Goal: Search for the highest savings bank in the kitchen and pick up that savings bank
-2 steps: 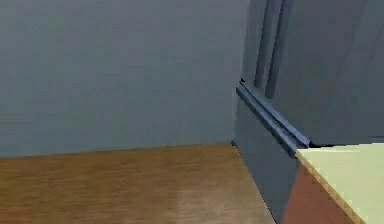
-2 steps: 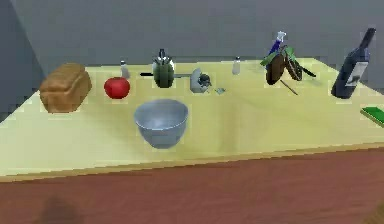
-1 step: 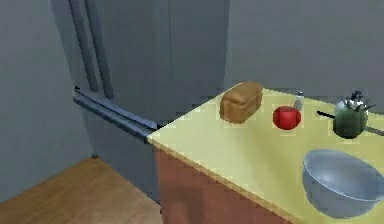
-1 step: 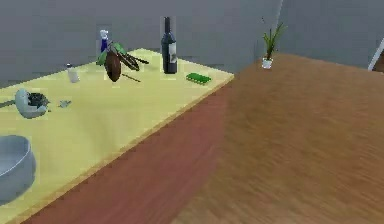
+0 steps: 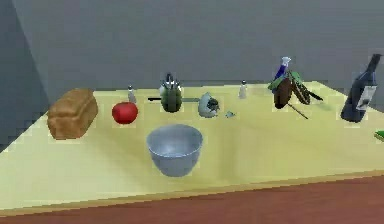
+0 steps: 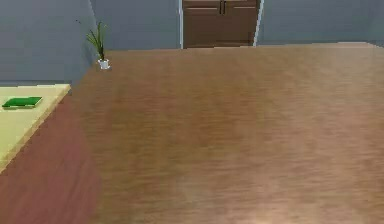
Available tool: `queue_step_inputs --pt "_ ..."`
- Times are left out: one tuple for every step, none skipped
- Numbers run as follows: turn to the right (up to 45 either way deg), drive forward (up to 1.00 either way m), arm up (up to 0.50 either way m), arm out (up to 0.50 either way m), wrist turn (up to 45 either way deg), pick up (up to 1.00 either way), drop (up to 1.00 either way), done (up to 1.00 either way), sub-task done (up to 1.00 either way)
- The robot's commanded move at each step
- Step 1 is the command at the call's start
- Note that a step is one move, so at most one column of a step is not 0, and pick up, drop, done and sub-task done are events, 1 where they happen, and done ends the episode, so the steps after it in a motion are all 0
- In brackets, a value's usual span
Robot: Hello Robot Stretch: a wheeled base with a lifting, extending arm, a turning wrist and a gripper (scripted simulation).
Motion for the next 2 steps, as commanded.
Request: queue_step_inputs --pt "42.0 0.0 0.0 0.0 0.0 0.0 0.0 0.0 0.0" --pt "0.0 0.35 0.0 0.0 0.0 0.0 0.0 0.0 0.0"
